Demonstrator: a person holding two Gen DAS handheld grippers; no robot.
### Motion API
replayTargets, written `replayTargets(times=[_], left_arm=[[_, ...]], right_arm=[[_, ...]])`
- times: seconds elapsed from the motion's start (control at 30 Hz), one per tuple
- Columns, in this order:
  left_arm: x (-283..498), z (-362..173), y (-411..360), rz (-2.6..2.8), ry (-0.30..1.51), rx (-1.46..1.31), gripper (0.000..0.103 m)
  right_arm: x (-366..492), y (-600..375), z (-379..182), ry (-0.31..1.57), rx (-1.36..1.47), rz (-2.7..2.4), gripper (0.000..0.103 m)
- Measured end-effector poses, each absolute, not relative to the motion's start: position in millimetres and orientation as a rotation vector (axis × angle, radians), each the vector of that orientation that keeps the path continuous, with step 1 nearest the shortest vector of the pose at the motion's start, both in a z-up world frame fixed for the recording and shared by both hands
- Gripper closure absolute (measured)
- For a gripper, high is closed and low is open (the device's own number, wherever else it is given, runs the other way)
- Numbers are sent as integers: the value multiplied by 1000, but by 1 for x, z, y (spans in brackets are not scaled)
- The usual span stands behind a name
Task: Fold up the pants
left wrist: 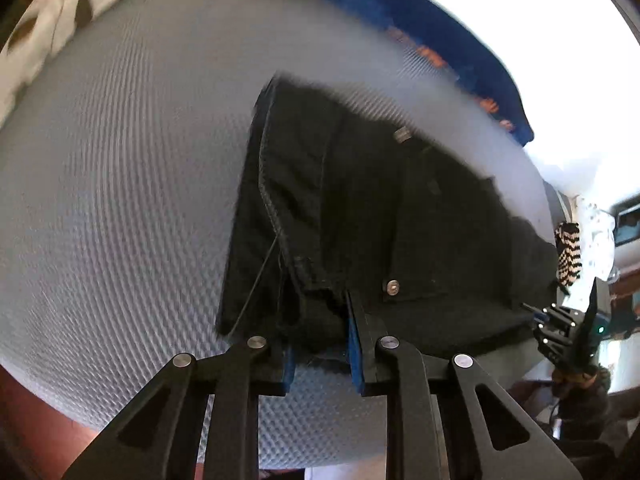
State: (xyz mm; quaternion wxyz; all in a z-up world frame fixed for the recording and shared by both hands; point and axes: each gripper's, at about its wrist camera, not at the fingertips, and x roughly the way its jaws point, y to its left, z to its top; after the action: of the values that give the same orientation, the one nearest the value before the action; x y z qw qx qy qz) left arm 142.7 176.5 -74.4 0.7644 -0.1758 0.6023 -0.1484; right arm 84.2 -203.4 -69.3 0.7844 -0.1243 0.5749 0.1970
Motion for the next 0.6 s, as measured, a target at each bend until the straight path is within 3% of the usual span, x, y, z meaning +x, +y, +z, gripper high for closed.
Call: replayTargets(times=[0.27,0.4,0.43,0.53,0.6], left_arm=[[127,-74,184,-317,1266,-345,80],[122,-71,172,-282,1220,-290,76],[121,-69,165,-270,1214,-282,73],[112,-55,161,-233,1217,-234,60],[101,-41,161,-215,1178,-196,60]], right_arm=[[87,-209,-62,1254,-216,426,93],[86,-203,-71,1254,-229,406,87],[86,-202,-71,1257,-226,406,83],[84,-202,-66,1261,-217,398,54],[79,-204,-56,1235,-228,401,55]])
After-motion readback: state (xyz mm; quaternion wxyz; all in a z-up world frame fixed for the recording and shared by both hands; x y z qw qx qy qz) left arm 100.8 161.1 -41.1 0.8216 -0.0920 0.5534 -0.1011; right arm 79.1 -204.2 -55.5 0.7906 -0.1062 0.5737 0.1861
